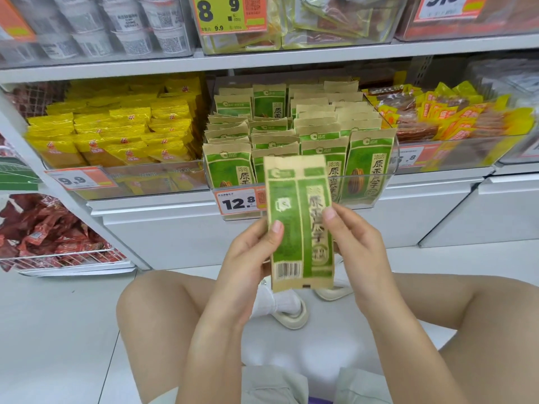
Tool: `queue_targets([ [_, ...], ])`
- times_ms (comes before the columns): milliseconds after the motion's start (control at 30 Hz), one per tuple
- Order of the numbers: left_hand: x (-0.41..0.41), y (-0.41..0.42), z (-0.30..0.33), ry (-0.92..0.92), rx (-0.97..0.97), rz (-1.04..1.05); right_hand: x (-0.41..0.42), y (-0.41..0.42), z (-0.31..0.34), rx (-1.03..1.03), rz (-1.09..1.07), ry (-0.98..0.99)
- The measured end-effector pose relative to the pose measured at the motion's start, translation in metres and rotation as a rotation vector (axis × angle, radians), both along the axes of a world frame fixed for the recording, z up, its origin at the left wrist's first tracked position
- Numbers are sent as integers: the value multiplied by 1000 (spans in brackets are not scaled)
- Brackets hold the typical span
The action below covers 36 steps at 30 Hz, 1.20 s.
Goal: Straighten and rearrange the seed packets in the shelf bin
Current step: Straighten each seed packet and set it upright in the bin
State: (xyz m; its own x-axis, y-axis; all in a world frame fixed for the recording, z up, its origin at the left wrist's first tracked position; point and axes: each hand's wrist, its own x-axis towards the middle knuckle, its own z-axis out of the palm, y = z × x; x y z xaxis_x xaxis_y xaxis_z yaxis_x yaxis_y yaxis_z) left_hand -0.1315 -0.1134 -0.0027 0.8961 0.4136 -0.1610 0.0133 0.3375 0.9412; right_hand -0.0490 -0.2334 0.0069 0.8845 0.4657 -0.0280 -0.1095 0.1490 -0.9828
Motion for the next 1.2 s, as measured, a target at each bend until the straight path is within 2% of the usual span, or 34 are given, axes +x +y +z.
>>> queue_targets([
  [133,1,3,-7,53,26,-90,4,-2,4,-4,-52,71],
  [267,7,-2,-8,54,62,-15,3,0,0,16,-104,82],
  [400,16,-13,-13,-3,469,312,2,4,-4,18,-137,22],
  [533,24,-21,-11,72,757,391,0,7,-6,6,-113,3],
  [700,29,-24,-4,194,796,379,1,7,-4,27,-102,11],
  [1200,27,-24,-1,147,871,350,-1,7,-3,8,-66,-39],
])
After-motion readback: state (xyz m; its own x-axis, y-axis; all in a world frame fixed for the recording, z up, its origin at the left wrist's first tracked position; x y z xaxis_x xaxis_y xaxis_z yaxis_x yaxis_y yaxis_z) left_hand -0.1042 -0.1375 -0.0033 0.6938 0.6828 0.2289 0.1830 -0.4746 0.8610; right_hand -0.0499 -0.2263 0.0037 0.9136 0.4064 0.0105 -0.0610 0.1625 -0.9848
